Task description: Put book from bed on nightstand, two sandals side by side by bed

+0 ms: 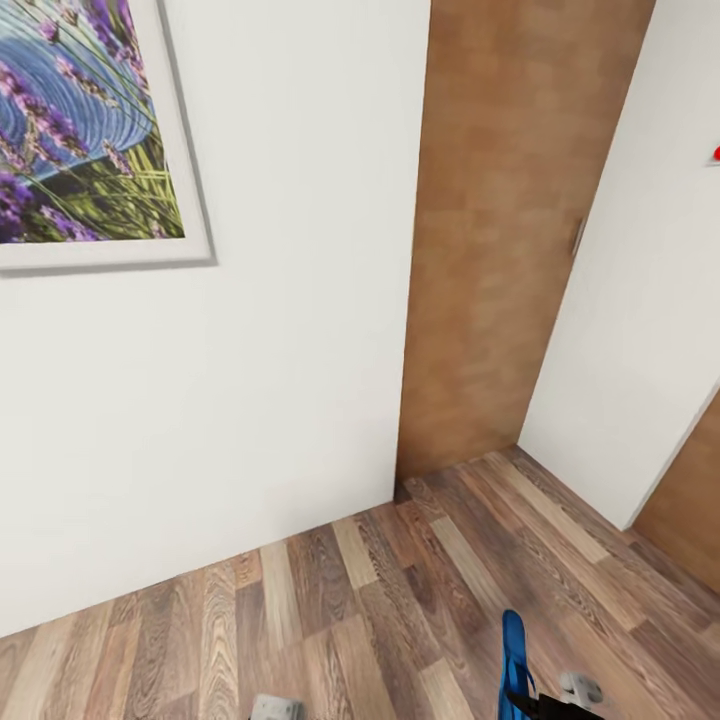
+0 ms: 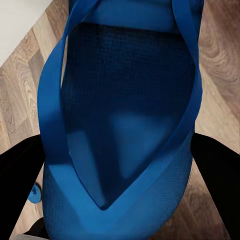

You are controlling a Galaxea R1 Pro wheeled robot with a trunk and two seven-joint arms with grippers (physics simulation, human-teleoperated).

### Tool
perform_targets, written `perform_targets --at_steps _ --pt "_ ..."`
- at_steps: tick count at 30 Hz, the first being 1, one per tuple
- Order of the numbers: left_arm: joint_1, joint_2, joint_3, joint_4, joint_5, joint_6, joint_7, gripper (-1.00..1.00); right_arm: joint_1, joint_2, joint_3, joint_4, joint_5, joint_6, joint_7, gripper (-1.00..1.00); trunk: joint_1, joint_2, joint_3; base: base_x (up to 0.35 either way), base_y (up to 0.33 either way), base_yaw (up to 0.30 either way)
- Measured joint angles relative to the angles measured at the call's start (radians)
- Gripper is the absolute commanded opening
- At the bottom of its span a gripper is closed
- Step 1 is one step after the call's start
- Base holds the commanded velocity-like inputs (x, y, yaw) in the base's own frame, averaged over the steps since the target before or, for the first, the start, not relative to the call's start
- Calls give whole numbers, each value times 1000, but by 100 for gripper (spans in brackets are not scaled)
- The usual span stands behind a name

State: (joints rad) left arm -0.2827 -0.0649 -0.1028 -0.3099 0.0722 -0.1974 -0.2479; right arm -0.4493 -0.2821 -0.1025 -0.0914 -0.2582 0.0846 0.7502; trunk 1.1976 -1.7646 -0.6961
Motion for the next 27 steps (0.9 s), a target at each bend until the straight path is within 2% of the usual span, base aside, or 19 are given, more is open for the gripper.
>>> perform_targets --at_steps 27 --pt "0 0 0 0 0 0 0 100 0 0 0 0 0 0 -1 -100 0 0 -11 0 0 280"
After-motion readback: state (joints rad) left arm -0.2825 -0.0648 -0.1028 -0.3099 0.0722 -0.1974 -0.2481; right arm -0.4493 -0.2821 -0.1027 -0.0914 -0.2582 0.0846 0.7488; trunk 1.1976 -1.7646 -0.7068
